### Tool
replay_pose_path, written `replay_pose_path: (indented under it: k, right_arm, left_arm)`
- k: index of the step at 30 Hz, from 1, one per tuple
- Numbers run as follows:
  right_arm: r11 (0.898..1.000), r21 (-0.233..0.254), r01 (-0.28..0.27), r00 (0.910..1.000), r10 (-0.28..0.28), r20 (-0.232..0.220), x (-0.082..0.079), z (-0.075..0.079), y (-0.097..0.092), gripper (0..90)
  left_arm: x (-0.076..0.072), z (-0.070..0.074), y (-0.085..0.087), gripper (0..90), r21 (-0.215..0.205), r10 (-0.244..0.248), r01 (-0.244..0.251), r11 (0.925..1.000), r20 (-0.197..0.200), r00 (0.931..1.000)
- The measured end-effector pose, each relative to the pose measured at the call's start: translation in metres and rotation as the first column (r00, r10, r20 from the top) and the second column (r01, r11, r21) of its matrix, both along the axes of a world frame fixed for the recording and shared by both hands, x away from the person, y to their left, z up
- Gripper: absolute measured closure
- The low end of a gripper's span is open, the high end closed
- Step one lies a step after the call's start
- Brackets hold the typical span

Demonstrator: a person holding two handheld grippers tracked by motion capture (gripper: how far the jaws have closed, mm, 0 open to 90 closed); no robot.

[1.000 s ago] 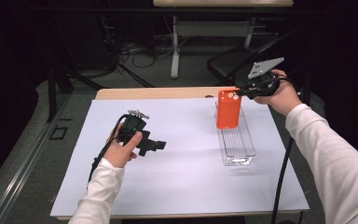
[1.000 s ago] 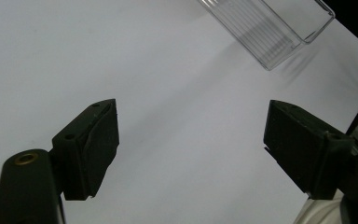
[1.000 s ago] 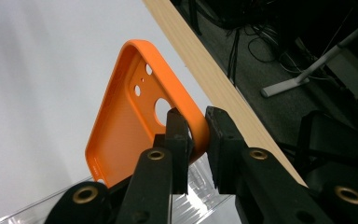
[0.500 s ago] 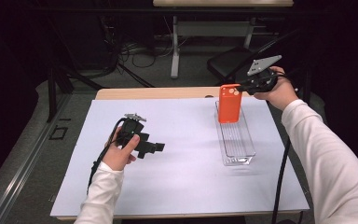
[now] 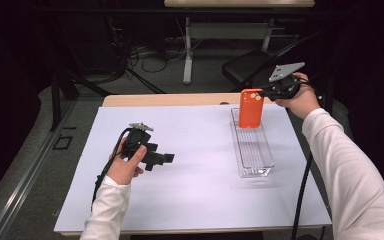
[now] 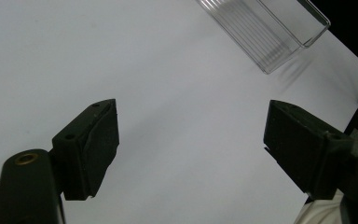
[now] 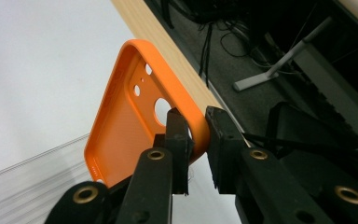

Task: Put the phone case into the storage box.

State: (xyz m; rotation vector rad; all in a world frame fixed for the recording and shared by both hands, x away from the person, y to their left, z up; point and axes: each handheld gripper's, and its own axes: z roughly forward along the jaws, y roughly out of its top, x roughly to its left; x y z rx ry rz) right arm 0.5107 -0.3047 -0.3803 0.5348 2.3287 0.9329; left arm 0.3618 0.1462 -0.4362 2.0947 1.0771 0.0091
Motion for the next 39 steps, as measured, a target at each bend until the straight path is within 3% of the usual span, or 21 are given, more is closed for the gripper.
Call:
replay_pose_path:
  k: [5, 19, 30, 39]
  right_arm:
    - [1.000, -0.023, 0.004, 0.9990, -0.002, 0.046, 0.003, -0.006, 0.002, 79.6]
    - [1.000, -0.022, -0.011, 0.9916, 0.013, 0.129, 0.010, -0.022, 0.004, 79.7]
    - [1.000, -0.004, -0.014, 0.9837, 0.015, 0.179, 0.013, -0.038, 0.002, 79.7]
    - [1.000, -0.008, -0.007, 0.9810, 0.009, 0.194, 0.013, -0.046, 0.006, 79.7]
  left_arm:
    - [0.000, 0.000, 0.002, 18.6, -0.006, 0.005, -0.005, 1.0000, 0.000, 1.0000]
    - [0.000, -0.002, 0.006, 18.6, -0.013, 0.017, -0.017, 0.9998, -0.005, 0.9998]
    - [0.000, -0.002, 0.008, 18.6, -0.014, 0.021, -0.022, 0.9997, -0.010, 0.9997]
    - [-0.001, -0.002, 0.009, 18.6, -0.018, 0.024, -0.024, 0.9995, -0.007, 0.9997]
